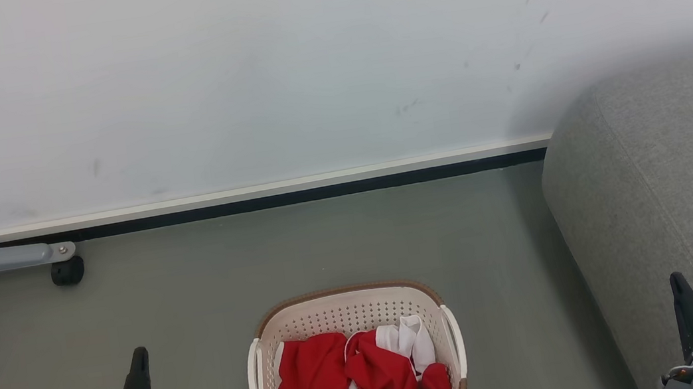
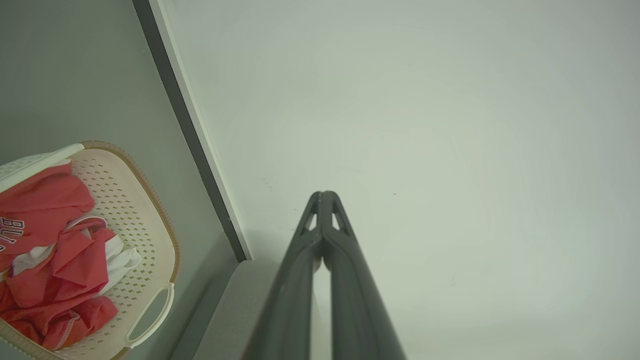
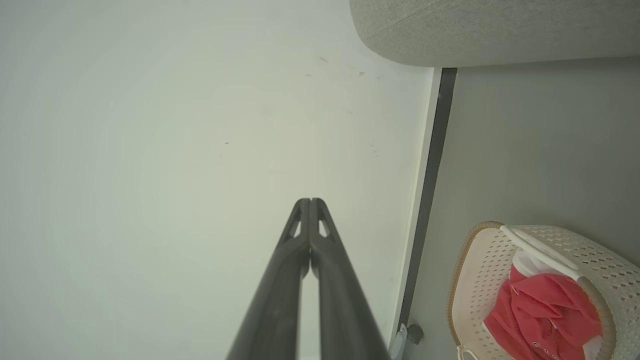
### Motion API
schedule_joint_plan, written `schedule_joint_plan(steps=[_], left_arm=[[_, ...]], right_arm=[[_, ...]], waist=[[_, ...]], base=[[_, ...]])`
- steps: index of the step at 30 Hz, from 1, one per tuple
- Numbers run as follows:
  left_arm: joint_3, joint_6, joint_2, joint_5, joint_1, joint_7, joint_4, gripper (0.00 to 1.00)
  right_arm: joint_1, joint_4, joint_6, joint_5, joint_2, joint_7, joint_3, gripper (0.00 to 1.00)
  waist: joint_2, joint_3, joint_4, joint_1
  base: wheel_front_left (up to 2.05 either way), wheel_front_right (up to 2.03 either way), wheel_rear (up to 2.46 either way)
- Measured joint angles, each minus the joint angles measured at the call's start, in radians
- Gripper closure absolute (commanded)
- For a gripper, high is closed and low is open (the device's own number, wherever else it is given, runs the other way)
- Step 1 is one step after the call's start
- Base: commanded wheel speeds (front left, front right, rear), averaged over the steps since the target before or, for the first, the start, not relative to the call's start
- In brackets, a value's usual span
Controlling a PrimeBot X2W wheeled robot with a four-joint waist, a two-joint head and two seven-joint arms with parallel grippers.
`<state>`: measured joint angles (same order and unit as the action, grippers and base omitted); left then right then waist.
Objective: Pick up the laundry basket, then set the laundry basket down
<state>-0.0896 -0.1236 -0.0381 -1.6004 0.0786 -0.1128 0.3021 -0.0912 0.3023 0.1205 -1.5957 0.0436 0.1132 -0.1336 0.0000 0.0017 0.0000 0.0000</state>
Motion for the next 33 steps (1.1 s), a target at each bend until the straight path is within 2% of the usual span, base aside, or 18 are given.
schedule_joint_plan(steps=[33], left_arm=[[0.0, 0.0, 0.0, 0.0, 0.0, 0.0, 0.0, 1.0]], right_arm=[[0.0, -0.003, 0.0, 0.0, 0.0, 0.0, 0.0, 1.0]], waist=[[0.0, 0.0, 0.0, 0.0]], base=[[0.0, 0.0, 0.0]])
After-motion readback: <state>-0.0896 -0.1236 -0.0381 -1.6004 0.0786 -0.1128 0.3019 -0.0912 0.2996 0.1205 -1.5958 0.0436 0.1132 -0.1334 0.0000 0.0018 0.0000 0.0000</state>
